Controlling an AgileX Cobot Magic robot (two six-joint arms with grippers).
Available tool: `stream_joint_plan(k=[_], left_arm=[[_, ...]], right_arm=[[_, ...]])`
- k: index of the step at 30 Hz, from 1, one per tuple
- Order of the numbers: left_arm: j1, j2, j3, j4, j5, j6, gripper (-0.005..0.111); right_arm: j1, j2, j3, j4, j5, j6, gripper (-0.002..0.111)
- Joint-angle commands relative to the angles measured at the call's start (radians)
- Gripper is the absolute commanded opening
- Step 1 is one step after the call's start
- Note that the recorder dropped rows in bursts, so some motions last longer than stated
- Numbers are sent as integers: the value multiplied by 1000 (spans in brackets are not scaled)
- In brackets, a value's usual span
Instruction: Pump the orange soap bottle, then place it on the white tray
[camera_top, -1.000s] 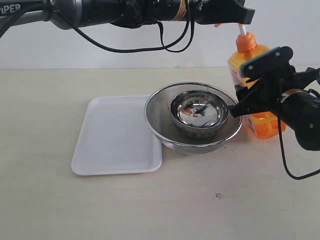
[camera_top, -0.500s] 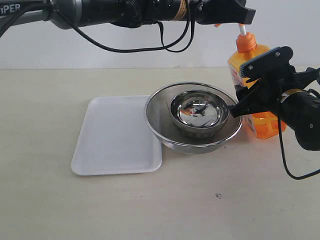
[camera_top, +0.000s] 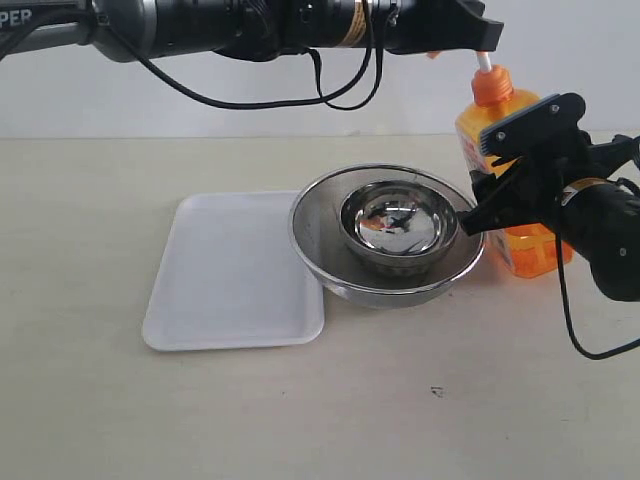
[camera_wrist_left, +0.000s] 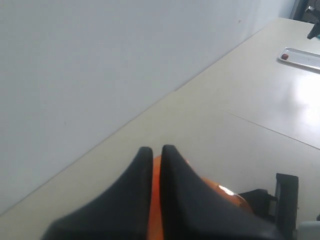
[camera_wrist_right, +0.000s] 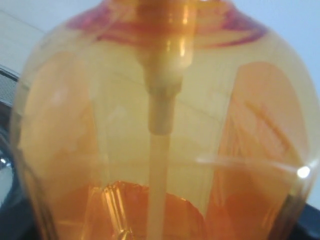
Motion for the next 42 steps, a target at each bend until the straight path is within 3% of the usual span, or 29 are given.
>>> stream_joint_plan(k=[1, 42], left_arm=[[-4, 13, 17, 17, -15, 3, 5], [-4, 68, 28, 17, -132, -5, 5]], right_arm=[[-2, -6, -6, -8, 8, -1, 0], [-2, -6, -6, -8, 8, -1, 0]])
